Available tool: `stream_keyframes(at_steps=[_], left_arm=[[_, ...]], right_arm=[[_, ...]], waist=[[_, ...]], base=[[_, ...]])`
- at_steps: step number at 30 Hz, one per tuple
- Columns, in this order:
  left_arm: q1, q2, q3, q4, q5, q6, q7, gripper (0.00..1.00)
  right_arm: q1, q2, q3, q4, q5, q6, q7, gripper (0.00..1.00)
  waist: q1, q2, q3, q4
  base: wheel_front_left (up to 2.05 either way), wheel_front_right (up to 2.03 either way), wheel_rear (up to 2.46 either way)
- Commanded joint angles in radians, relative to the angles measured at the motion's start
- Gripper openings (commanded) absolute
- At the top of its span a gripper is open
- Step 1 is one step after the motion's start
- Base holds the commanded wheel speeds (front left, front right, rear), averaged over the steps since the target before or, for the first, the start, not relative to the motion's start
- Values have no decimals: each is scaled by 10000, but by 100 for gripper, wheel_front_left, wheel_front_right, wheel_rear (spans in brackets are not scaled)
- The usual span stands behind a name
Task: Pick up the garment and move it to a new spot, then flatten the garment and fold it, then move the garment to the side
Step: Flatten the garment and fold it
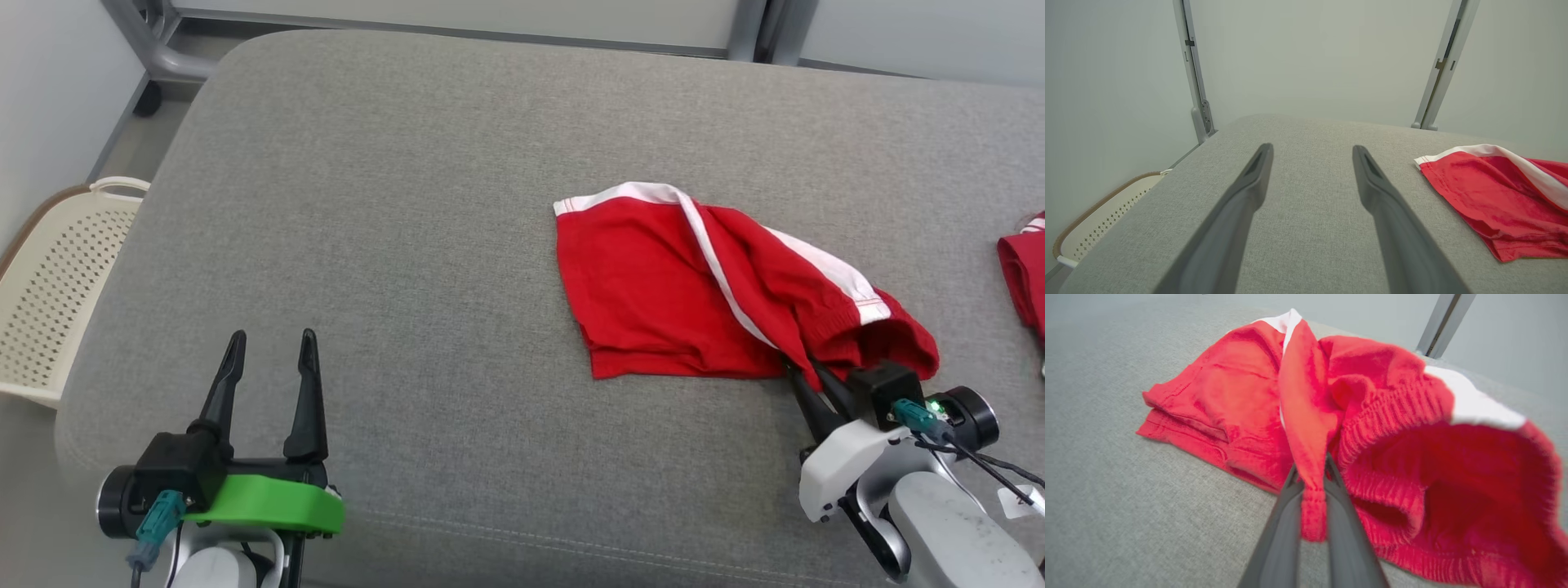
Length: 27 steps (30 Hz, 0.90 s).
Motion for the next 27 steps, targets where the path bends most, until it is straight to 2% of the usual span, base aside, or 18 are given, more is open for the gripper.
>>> stream_keyframes(at_steps=[1,8,14,18,26,27], left_arm=[[-8,-21,48,-50,67,-44,-26,100],[-53,-38,201,-74,181,-124,-27,100],[-165,-67,281,-78,252,-196,-27,100],[-261,-88,286,-45,311,-248,-27,100],[-587,-196,44,33,345,-373,-27,100],[-626,-211,18,46,336,-388,-26,100]], right_arm=[[163,-112,24,-213,140,-14,-34,0],[486,-613,536,-2553,1622,-14,-35,0],[-5,-1144,53,-3567,3617,-14,374,0],[-877,-1546,-200,-2916,4472,-11,840,0],[-2879,-1906,712,-141,4796,-10,1199,0],[-3081,-1903,822,205,4822,-10,1169,20]], waist=[[0,0,26,-189],[0,0,67,-636],[0,0,174,-856],[0,0,306,-948],[0,0,637,-575],[0,0,692,-526]], base=[[0,0,0],[0,0,0],[0,0,0],[0,0,0],[0,0,0],[0,0,0]])
